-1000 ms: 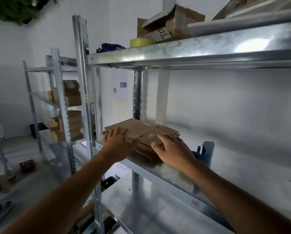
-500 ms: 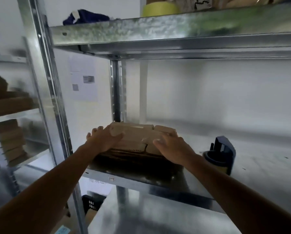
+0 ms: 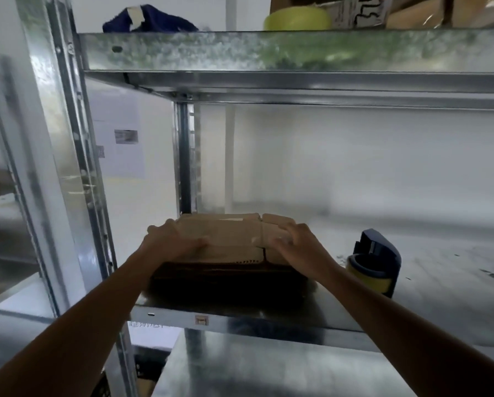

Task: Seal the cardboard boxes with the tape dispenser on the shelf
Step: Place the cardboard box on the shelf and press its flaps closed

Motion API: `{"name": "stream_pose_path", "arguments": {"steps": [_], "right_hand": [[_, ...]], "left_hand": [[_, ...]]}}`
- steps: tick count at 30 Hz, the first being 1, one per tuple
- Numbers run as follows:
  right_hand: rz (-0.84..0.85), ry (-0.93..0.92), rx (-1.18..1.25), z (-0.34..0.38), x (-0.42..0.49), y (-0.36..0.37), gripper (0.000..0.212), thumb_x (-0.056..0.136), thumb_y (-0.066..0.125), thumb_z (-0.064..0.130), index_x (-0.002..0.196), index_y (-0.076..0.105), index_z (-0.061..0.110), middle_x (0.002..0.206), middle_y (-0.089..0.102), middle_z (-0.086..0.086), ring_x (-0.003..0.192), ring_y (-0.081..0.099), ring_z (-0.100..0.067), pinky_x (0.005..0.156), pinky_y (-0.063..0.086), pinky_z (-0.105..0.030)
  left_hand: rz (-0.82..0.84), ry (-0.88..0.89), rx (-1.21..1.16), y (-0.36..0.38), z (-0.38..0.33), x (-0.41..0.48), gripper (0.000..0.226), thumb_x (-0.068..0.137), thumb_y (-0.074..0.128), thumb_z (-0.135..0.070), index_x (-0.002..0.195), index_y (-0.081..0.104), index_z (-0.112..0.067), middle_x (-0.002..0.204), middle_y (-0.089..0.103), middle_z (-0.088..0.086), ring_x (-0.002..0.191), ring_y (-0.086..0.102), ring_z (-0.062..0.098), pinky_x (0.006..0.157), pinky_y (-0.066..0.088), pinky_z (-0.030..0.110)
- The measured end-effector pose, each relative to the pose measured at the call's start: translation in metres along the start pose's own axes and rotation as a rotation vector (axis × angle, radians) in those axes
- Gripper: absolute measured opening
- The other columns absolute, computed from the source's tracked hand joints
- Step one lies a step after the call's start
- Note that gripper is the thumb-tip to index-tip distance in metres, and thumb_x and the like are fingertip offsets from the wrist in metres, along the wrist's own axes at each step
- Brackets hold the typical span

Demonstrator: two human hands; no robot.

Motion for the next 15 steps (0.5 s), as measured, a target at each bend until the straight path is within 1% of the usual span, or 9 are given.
{"name": "stream_pose_path", "arguments": {"steps": [2,4,6,8,10,11,13,14,15], "right_hand": [[-0.042,0.008,0.023,0.0,0.0,-0.003,0.074,0.076,0.043,0.073,0.141,0.05,0.037,0.138,0.051,-0.003,0.12,0.057,-0.026,0.101,0.05,-0.048],[-0.065,0.009,0.029,-0.003,-0.002,-0.006,0.079,0.076,0.042,0.077,0.142,0.051,0.035,0.14,0.048,-0.001,0.124,0.053,-0.023,0.104,0.047,-0.046],[-0.081,0.006,0.056,-0.004,-0.003,-0.011,0.081,0.076,0.043,0.08,0.143,0.051,0.034,0.139,0.049,0.001,0.126,0.051,-0.02,0.104,0.046,-0.044],[-0.1,-0.004,0.092,-0.002,-0.003,-0.016,0.079,0.077,0.044,0.078,0.142,0.052,0.033,0.135,0.051,0.001,0.125,0.052,-0.02,0.105,0.046,-0.045],[-0.106,-0.028,0.145,0.002,-0.004,-0.021,0.08,0.076,0.045,0.079,0.142,0.051,0.035,0.13,0.051,0.004,0.122,0.052,-0.017,0.103,0.045,-0.041],[-0.105,-0.034,0.183,0.003,-0.005,-0.023,0.082,0.074,0.045,0.081,0.143,0.05,0.037,0.13,0.049,0.006,0.12,0.052,-0.013,0.101,0.044,-0.036],[-0.1,-0.037,0.256,0.007,-0.009,-0.03,0.086,0.071,0.046,0.084,0.146,0.045,0.042,0.131,0.046,0.01,0.113,0.051,-0.002,0.093,0.043,-0.027],[-0.095,-0.031,0.299,0.009,-0.01,-0.033,0.087,0.069,0.048,0.085,0.146,0.043,0.044,0.131,0.045,0.011,0.11,0.052,0.001,0.09,0.044,-0.025],[-0.089,-0.023,0.352,0.01,-0.01,-0.036,0.086,0.068,0.051,0.085,0.145,0.043,0.047,0.132,0.045,0.011,0.109,0.053,0.002,0.089,0.045,-0.024]], "left_hand": [[-0.002,-0.008,-0.111,-0.005,0.0,0.002,0.103,0.076,0.069,-0.076,0.146,0.041,-0.006,0.145,0.048,0.018,0.137,0.038,0.039,0.106,0.039,0.047],[0.003,-0.052,-0.262,-0.008,0.002,0.001,0.108,0.069,0.075,-0.076,0.142,0.044,-0.003,0.141,0.049,0.02,0.13,0.046,0.037,0.102,0.045,0.046],[0.045,-0.059,-0.364,-0.01,0.002,0.001,0.098,0.071,0.078,-0.071,0.137,0.05,-0.003,0.135,0.056,0.018,0.116,0.056,0.034,0.088,0.049,0.041],[0.1,-0.044,-0.499,-0.01,0.002,0.001,0.088,0.071,0.08,-0.066,0.129,0.058,-0.004,0.123,0.064,0.016,0.1,0.064,0.03,0.076,0.049,0.035],[0.142,-0.025,-0.619,-0.012,0.002,-0.002,0.087,0.066,0.084,-0.063,0.127,0.059,-0.006,0.113,0.068,0.012,0.091,0.067,0.026,0.065,0.051,0.032],[0.159,-0.011,-0.669,-0.013,0.002,-0.004,0.09,0.063,0.087,-0.061,0.128,0.058,-0.007,0.111,0.069,0.011,0.09,0.069,0.026,0.063,0.053,0.031],[0.178,0.02,-0.763,-0.017,-0.001,-0.009,0.099,0.054,0.092,-0.058,0.132,0.052,-0.01,0.111,0.07,0.012,0.093,0.071,0.029,0.07,0.059,0.036],[0.186,0.035,-0.811,-0.019,-0.004,-0.012,0.104,0.05,0.093,-0.057,0.133,0.049,-0.013,0.113,0.069,0.012,0.095,0.072,0.03,0.074,0.061,0.039],[0.197,0.05,-0.861,-0.021,-0.007,-0.015,0.106,0.047,0.093,-0.056,0.134,0.046,-0.017,0.114,0.069,0.012,0.095,0.072,0.03,0.075,0.061,0.041]]}}
Point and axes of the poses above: each hand's wrist, its own x-axis towards the middle knuckle, its own y-axis out of the palm, z = x × y, the point moved 4 cm from there along x, towards the middle knuckle
